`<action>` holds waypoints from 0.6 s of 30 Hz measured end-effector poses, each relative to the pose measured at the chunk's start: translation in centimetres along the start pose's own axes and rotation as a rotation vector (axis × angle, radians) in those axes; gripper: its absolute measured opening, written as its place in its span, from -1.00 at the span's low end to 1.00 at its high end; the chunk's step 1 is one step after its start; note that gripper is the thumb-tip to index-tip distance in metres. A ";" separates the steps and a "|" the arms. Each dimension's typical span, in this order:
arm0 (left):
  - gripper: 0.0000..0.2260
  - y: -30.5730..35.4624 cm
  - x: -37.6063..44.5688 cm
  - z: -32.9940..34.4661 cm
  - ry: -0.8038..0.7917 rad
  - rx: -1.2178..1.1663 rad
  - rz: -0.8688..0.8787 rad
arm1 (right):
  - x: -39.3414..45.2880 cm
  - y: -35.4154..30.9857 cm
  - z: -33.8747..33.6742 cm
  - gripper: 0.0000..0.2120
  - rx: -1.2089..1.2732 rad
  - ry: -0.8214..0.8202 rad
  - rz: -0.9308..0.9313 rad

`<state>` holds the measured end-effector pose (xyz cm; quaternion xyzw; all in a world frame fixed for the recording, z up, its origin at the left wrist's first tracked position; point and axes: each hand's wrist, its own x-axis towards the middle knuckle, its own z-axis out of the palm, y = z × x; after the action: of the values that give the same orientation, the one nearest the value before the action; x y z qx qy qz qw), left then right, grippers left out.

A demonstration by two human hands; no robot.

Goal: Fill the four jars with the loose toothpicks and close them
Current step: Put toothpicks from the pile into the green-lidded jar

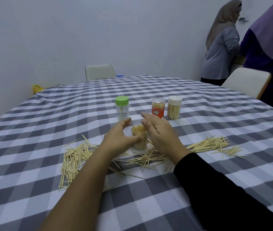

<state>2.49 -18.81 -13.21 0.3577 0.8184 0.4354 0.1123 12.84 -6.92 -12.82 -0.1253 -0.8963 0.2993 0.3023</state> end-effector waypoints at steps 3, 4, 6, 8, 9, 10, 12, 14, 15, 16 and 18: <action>-0.43 1.5 -0.6 -0.4 0.097 0.047 0.105 | -0.4 0.1 -2.0 -0.62 0.105 0.037 0.174; -0.49 2.1 -0.8 -0.4 0.162 0.105 0.164 | -0.6 0.4 -2.7 -0.64 0.110 0.040 0.227; -0.62 3.2 -1.3 0.0 0.281 0.179 0.282 | -1.2 1.3 -4.0 -0.67 0.084 0.030 0.286; -0.72 4.3 -1.9 0.9 0.312 0.203 0.363 | -1.9 2.4 -5.5 -0.70 0.004 -0.036 0.311; -0.75 4.8 -2.2 1.4 0.285 0.229 0.383 | -2.3 3.0 -6.3 -0.71 -0.060 -0.088 0.315; -0.76 5.2 -2.6 2.1 0.240 0.273 0.393 | -2.7 3.6 -7.1 -0.70 -0.132 -0.148 0.314; -0.74 5.9 -3.0 3.5 0.132 0.392 0.398 | -3.5 4.6 -8.5 -0.63 -0.291 -0.274 0.313; -0.64 6.4 -3.3 4.9 0.010 0.513 0.373 | -4.2 5.6 -9.5 -0.54 -0.408 -0.375 0.332; -0.54 6.5 -3.4 5.4 -0.068 0.574 0.345 | -4.5 6.1 -9.9 -0.50 -0.438 -0.416 0.342; -0.42 6.5 -3.5 6.0 -0.161 0.625 0.314 | -4.8 6.4 -10.3 -0.46 -0.463 -0.457 0.342; -0.21 6.3 -3.7 6.7 -0.341 0.710 0.267 | -5.2 6.9 -10.7 -0.40 -0.536 -0.526 0.306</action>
<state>11.58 -14.83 -12.65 0.5443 0.8338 0.0714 0.0586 23.84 1.39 -12.62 -0.2505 -0.9604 0.1185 -0.0288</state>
